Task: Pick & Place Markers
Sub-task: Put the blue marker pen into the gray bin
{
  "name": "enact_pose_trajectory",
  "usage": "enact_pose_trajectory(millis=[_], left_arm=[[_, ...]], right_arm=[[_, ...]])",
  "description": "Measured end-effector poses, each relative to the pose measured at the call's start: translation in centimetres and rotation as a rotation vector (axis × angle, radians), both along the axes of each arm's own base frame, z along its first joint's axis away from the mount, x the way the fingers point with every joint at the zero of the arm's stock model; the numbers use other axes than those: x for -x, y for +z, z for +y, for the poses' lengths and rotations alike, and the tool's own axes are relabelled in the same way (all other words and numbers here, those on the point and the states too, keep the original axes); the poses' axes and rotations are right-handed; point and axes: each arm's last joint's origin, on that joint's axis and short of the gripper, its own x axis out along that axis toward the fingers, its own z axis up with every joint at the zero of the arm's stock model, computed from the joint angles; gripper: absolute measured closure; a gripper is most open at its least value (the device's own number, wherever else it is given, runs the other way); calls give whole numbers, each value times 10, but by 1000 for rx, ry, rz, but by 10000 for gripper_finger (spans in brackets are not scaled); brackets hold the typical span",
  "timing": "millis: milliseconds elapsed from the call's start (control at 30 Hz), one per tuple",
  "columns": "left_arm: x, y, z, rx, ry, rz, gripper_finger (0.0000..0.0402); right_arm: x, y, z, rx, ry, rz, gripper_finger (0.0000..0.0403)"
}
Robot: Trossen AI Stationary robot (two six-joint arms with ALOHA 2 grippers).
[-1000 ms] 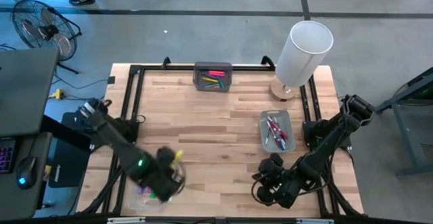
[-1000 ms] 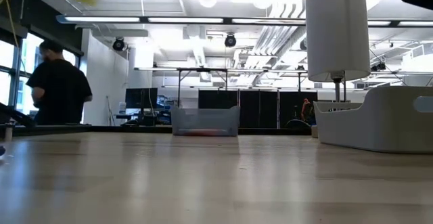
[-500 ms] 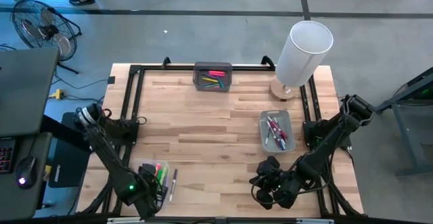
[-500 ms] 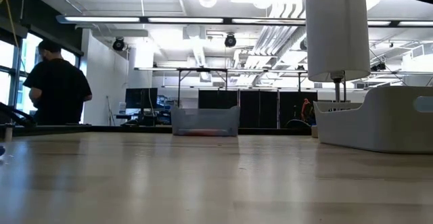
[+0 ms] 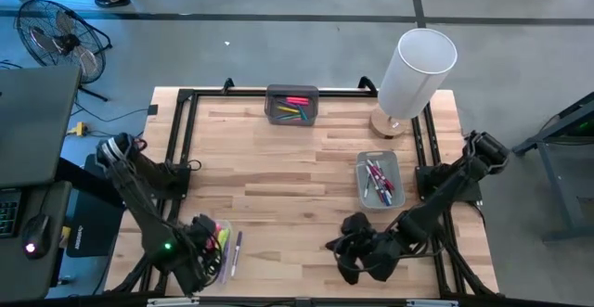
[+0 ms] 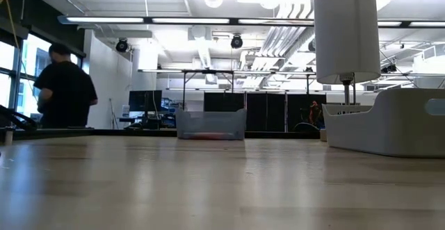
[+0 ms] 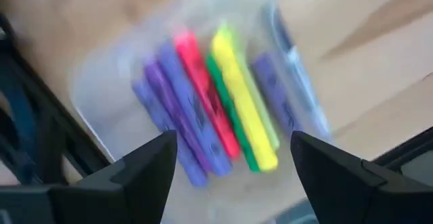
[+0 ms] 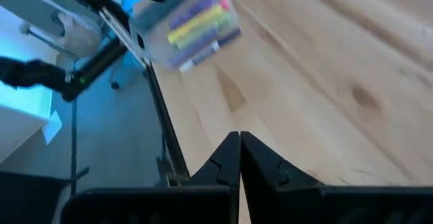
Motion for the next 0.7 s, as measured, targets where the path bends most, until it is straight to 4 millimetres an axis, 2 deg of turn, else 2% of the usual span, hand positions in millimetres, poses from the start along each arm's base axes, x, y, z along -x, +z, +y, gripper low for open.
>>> enact_pose_trajectory(millis=[200,300,433,500,600,700], left_arm=[[16,27,27,-112,-127,-14,141],[17,35,41,-135,-153,-6,150],[16,47,58,-158,-183,-42,154],[14,51,65,-159,-201,-53,154],[12,48,77,-158,-218,-56,154],[11,38,89,-128,-196,-44,154]], right_arm=[[-55,19,10,154,45,-60,403],[-90,14,11,223,83,-51,403],[-132,-7,3,223,154,7,402],[-148,-24,-6,199,183,73,402],[-166,-50,-21,133,267,161,402],[-178,-69,-34,113,355,212,399]])
